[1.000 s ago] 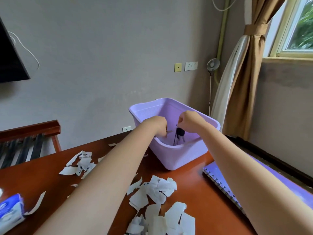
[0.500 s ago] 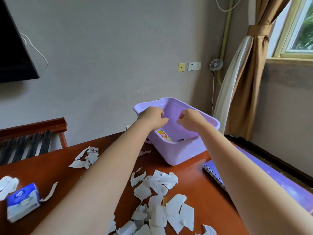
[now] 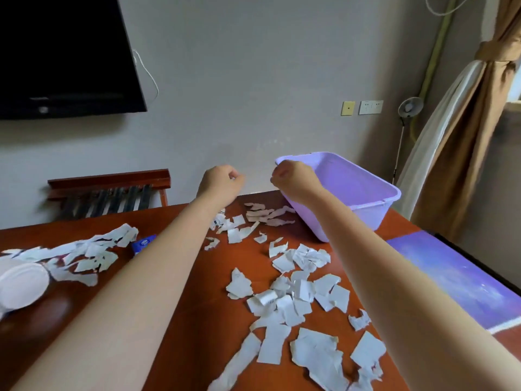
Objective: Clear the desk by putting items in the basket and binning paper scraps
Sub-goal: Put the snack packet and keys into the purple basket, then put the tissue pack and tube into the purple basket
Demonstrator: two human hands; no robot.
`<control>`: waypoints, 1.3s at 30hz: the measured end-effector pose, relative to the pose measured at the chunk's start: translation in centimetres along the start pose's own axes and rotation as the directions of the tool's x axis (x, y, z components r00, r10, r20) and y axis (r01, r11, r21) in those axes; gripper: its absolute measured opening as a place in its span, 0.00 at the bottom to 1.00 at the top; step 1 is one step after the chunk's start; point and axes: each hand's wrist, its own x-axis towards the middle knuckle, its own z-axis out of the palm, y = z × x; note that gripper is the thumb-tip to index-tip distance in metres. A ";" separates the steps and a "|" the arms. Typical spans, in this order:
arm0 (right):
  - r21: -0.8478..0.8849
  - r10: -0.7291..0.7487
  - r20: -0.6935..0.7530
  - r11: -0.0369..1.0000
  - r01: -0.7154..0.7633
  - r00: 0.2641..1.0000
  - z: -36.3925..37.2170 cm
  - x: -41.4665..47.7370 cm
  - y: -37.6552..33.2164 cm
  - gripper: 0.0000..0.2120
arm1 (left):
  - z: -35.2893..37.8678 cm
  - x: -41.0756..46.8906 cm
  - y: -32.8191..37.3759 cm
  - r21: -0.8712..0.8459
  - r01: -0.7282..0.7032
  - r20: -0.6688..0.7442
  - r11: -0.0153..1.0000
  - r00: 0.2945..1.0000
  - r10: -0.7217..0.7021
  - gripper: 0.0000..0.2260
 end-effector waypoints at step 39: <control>-0.045 -0.178 0.115 0.982 0.184 0.977 24.1 -10.2 -20.0 0.27 | -17.8 -15.2 -25.1 0.391 0.264 -0.323 0.882 0.936 -0.137 0.17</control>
